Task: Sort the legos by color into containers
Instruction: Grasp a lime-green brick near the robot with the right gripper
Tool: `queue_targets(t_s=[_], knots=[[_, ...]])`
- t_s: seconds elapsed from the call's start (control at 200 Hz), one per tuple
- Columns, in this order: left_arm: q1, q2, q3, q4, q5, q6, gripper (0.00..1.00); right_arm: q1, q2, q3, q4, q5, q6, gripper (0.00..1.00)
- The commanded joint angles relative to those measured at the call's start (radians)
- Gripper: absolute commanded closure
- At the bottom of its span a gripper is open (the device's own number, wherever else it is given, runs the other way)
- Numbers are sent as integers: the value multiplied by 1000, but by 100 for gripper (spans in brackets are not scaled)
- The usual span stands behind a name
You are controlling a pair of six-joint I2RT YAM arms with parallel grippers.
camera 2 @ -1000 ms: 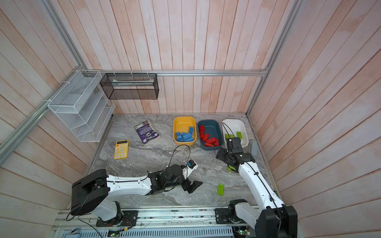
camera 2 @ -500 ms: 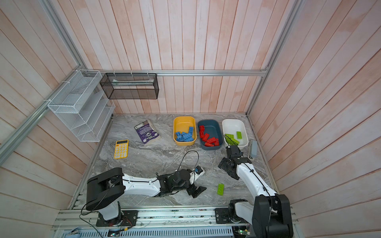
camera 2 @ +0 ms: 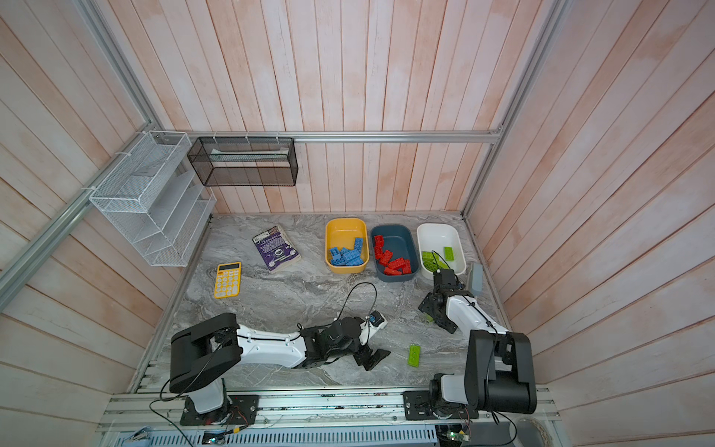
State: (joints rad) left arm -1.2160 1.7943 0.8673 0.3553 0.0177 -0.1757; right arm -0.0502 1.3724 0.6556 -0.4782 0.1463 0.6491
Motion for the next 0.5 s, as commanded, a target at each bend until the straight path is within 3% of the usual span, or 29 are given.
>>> queue_targets(t_s=[0.0,0.2,0.28,0.495], knots=[[7,17,30,4,-15,15,4,-23,1,6,42,-6,-28,25],[10,27,36,8,-15,13,4,-29,13,4,59,-16,-57,44],[10,30,40,5,-15,12,4,-29,23,3,74,-43,-71,59],[10,19,38,1,-19,7,4,-28,39,5,95,-89,-84,63]])
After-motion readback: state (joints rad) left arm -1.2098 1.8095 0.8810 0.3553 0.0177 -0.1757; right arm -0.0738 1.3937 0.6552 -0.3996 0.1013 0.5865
